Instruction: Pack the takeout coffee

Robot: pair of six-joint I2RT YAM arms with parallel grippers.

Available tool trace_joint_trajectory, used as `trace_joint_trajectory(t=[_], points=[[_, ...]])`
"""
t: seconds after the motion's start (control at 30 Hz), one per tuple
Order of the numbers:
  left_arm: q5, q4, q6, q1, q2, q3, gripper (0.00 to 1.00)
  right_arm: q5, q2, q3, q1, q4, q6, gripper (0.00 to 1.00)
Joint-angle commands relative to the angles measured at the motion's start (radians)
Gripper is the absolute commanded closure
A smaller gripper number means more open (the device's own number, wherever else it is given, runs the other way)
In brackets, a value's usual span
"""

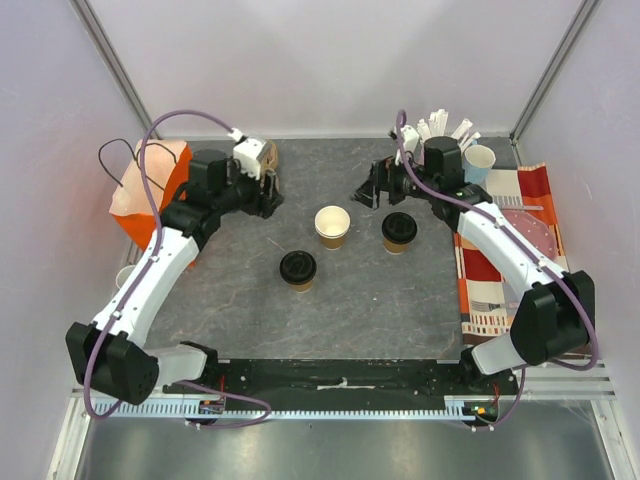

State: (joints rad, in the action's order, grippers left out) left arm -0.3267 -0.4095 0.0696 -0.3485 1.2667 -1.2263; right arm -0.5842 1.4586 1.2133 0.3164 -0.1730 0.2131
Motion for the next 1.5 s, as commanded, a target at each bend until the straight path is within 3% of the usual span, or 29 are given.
trace_joint_trajectory(t=[0.0, 0.07, 0.17, 0.27, 0.4, 0.47, 0.5, 0.53, 0.7, 0.8, 0.83, 0.87, 0.97, 1.03, 1.33, 1.47], points=[[0.120, 0.035, -0.027, 0.097, -0.053, 0.143, 0.33, 0.026, 0.037, 0.064, 0.053, 0.053, -0.001, 0.02], [0.051, 0.037, 0.019, 0.106, -0.081, 0.174, 0.33, 0.020, 0.048, 0.069, 0.067, 0.049, -0.012, 0.02], [-0.382, 0.031, 0.195, 0.103, -0.145, 0.246, 0.32, 0.024, 0.052, 0.057, 0.084, 0.030, -0.053, 0.02], [-0.570, -0.020, 0.385, 0.094, -0.201, 0.306, 0.31, 0.040, 0.037, 0.022, 0.084, 0.014, -0.099, 0.02], [-0.588, -0.159, 0.626, 0.071, -0.173, 0.317, 0.30, 0.114, -0.004, -0.047, 0.099, -0.032, -0.173, 0.02], [-0.586, -0.175, 0.716, 0.068, -0.150, 0.327, 0.25, 0.147, -0.030, -0.069, 0.115, -0.081, -0.207, 0.02], [-0.584, -0.175, 0.737, 0.062, -0.147, 0.332, 0.19, 0.164, -0.040, -0.089, 0.119, -0.095, -0.205, 0.02], [-0.586, -0.173, 0.775, 0.059, -0.142, 0.333, 0.01, 0.168, -0.047, -0.100, 0.124, -0.118, -0.234, 0.02], [-0.583, -0.169, 0.861, 0.022, -0.093, 0.335, 0.00, 0.176, -0.084, -0.144, 0.156, -0.123, -0.241, 0.02], [-0.606, -0.285, 1.016, 0.002, -0.066, 0.314, 0.00, 0.191, -0.084, -0.149, 0.170, -0.118, -0.227, 0.02], [-0.615, -0.363, 1.141, -0.003, -0.066, 0.307, 0.00, 0.195, -0.086, -0.150, 0.173, -0.117, -0.225, 0.02], [-0.620, -0.400, 1.192, -0.015, -0.063, 0.304, 0.02, 0.196, -0.087, -0.156, 0.179, -0.115, -0.225, 0.02], [-0.617, -0.521, 1.360, -0.024, -0.035, 0.277, 0.26, 0.201, -0.098, -0.178, 0.185, -0.109, -0.216, 0.02], [-0.606, -0.546, 1.404, -0.026, 0.006, 0.245, 0.36, 0.201, -0.107, -0.189, 0.187, -0.108, -0.216, 0.02], [-0.526, -0.552, 1.493, -0.046, 0.069, 0.208, 0.60, 0.274, -0.153, -0.213, 0.187, -0.140, -0.267, 0.04], [-0.511, -0.581, 1.503, -0.076, 0.086, 0.208, 0.60, 0.359, -0.152, -0.149, 0.187, -0.264, -0.473, 0.12]])
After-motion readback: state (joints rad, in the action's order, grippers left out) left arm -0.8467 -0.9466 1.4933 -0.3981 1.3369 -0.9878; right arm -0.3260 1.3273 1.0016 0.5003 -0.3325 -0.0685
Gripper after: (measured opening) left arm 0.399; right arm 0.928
